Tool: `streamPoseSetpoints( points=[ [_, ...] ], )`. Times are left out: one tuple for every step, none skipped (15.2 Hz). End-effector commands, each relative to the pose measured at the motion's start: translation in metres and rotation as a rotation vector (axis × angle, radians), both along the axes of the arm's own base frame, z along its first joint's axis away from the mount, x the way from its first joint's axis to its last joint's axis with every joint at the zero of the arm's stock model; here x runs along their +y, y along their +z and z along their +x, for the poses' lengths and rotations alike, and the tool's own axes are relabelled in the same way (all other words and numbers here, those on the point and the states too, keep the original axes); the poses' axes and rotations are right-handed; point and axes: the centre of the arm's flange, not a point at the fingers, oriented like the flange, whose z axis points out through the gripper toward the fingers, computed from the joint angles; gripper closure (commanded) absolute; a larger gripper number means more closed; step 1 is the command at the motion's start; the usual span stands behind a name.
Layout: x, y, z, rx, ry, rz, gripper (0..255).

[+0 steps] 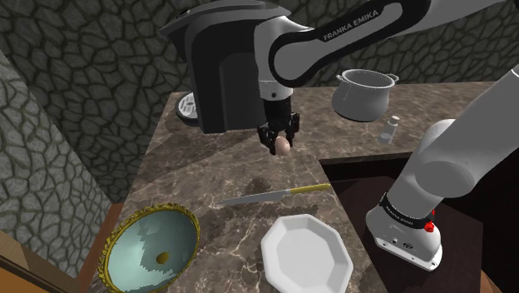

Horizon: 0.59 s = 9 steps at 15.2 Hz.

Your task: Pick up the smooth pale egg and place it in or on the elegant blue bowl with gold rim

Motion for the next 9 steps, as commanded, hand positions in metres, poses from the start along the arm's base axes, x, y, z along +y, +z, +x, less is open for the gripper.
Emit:
streamPoseSetpoints(
  points=[
    [0.0,0.011,-0.001,0.0,0.0,0.0,255],
    [0.0,0.016,-0.001,0.0,0.0,0.0,255],
    [0.0,0.022,-0.001,0.0,0.0,0.0,255],
    [0.0,0.027,-0.001,0.0,0.0,0.0,255],
    [0.0,0.032,-0.001,0.0,0.0,0.0,255],
    [0.0,0.037,-0.001,0.0,0.0,0.0,255],
    [0.0,0.043,-0.001,0.0,0.0,0.0,255],
    [0.0,0.048,-0.001,0.0,0.0,0.0,255],
    [0.0,0.053,-0.001,0.0,0.0,0.0,255]
  ],
)
